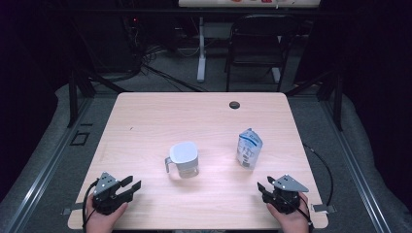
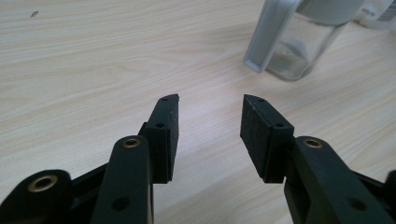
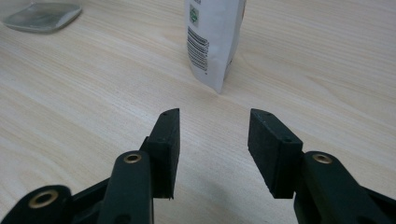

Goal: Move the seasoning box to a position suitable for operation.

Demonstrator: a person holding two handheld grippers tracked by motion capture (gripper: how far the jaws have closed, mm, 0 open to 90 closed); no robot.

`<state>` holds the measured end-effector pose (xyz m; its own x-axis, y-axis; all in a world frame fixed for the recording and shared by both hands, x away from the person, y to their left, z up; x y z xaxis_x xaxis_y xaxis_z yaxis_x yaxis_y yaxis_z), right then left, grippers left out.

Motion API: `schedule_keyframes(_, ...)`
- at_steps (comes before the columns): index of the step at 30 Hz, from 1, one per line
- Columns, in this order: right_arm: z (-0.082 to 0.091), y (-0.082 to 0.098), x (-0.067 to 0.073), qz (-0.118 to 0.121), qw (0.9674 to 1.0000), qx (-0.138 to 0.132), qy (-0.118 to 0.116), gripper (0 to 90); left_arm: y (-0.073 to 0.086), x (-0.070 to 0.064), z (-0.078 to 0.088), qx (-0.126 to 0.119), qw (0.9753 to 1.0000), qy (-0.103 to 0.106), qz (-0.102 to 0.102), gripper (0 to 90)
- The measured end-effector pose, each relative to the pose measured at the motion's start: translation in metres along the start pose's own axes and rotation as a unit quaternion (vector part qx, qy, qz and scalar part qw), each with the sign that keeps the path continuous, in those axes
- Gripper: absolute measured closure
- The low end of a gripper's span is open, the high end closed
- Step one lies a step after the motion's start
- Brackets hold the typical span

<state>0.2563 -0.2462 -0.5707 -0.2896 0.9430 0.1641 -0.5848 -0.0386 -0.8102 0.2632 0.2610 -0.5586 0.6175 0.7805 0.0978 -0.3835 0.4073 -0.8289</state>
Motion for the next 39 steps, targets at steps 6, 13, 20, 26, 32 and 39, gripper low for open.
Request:
schedule_keyframes(6,0.000,0.000,0.000,-0.006,1.0000,0.000,-0.002,54.2,-0.011,-0.004,-0.003,-0.003,1.0000,0.002,0.005,52.5)
schedule_keyframes(13,-0.001,0.000,0.000,-0.007,1.0000,-0.001,-0.001,53.6,-0.025,-0.013,-0.015,-0.004,1.0000,-0.001,-0.009,50.2)
schedule_keyframes(20,-0.002,0.001,-0.001,-0.007,1.0000,0.001,-0.002,53.5,-0.037,-0.023,-0.030,0.004,0.9997,0.004,-0.022,50.1)
schedule_keyframes(26,-0.001,0.000,-0.002,-0.007,1.0000,0.002,-0.003,53.5,-0.048,-0.026,-0.040,0.001,0.9997,0.002,-0.024,50.7)
schedule_keyframes(32,-0.002,0.000,-0.003,-0.010,0.9999,0.001,-0.004,53.3,-0.058,-0.029,-0.049,0.004,0.9996,0.007,-0.027,52.7)
schedule_keyframes(39,-0.001,0.000,-0.004,-0.011,0.9999,0.002,-0.005,53.1,-0.062,-0.033,-0.063,0.014,0.9997,0.004,-0.022,54.7)
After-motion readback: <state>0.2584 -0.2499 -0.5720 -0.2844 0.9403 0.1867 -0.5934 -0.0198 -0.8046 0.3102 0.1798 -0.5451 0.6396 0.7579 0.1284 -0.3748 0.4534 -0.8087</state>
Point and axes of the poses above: each handheld gripper's, and its own axes: z roughly backward along the jaws, y roughly out of its underside, x roughly to its left, the point moved 1 cm from there along -z, roughly forward along the jaws, and after that the axes turned 15 degrees about -z, right-handed, at the moved point
